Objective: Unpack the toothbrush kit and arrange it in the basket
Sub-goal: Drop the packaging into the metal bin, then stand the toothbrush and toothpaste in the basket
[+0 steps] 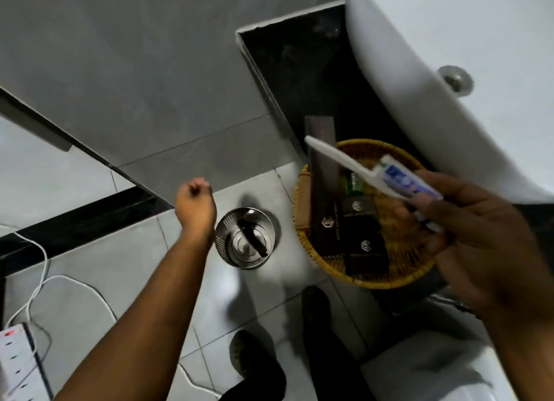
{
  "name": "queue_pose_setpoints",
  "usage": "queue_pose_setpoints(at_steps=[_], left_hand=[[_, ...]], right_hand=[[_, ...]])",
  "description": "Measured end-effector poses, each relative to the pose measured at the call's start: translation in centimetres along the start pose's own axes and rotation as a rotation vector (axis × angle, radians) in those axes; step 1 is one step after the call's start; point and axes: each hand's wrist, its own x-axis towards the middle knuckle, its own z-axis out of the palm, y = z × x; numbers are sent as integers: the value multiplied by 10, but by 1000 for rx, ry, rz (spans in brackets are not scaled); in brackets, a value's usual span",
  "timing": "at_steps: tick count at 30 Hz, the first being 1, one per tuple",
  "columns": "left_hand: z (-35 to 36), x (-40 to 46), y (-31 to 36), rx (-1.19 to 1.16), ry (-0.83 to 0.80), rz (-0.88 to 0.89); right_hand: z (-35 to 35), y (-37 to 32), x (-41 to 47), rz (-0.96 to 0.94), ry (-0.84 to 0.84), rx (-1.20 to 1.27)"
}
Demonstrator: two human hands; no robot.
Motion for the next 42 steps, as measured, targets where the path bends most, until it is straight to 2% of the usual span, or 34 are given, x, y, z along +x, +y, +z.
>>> queue_pose_setpoints(at_steps=[2, 4, 7, 9, 11, 14, 17, 20, 23, 26, 28, 33, 38, 42], left_hand=[[-2, -29, 65, -53, -6, 267], [-3, -73, 128, 16, -125, 578], [9, -141, 193, 245, -481, 1008], [19, -179, 218, 470, -804, 1124], [28, -205, 233, 749, -1036, 1104], [37, -228, 241, 888, -1165, 1045], [46, -245, 242, 843, -1071, 1009], [52, -251, 238, 740, -1018, 859], [53, -252, 228, 578, -996, 646], [48, -249, 216, 336, -956, 315], [42, -247, 207, 201, -930, 155], [35, -236, 186, 149, -798, 38], [30, -230, 168, 119, -736, -55], [29, -227, 154, 104, -673, -137]], right_hand=[[20, -9, -8, 110, -54, -158], [21, -21, -13, 160, -106, -213], [13, -40, -15, 236, -145, -366], [13, -55, -19, 243, -166, -394], [13, -76, -23, 178, -180, -456], [15, -111, -26, 101, -204, -572], [15, -136, -25, 74, -221, -634], [19, -147, -23, 78, -152, -517], [22, -138, -19, 97, -100, -355], [26, -120, -15, 102, -123, -255], [27, -110, -11, 47, -98, -386], [35, -89, 8, -220, 11, -1019], [57, -63, 36, -149, -6, -1421], [69, -47, 51, -97, -58, -1604]])
